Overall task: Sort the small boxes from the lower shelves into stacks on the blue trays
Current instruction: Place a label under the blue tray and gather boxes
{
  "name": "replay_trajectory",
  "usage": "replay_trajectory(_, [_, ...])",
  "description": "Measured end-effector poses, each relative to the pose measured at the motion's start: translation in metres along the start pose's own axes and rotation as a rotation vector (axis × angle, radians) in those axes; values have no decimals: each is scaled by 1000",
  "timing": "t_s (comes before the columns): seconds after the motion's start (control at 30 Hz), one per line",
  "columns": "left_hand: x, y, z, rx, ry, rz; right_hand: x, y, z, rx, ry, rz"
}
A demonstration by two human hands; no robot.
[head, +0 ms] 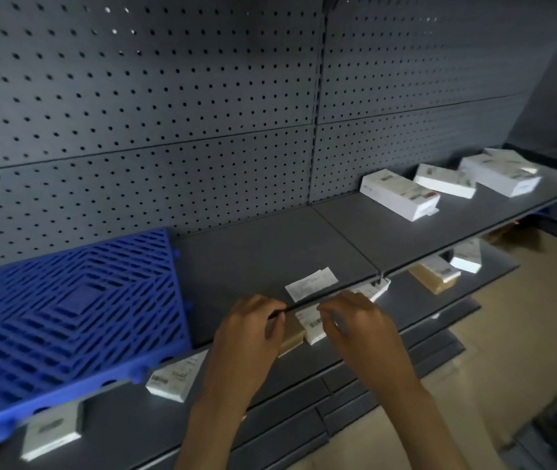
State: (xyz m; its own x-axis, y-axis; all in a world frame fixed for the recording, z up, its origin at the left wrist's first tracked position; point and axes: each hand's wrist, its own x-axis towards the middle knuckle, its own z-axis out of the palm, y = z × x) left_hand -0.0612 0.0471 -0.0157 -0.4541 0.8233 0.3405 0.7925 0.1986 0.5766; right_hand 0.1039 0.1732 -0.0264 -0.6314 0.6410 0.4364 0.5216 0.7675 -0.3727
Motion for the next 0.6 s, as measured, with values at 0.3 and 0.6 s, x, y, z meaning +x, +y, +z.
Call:
replay_trajectory(0.3, [27, 18, 53, 195, 184, -191, 32, 59, 28, 106, -10, -86])
replay_trajectory(0.6, [38, 33, 74, -100, 304, -347, 20, 63, 40, 94, 26, -82])
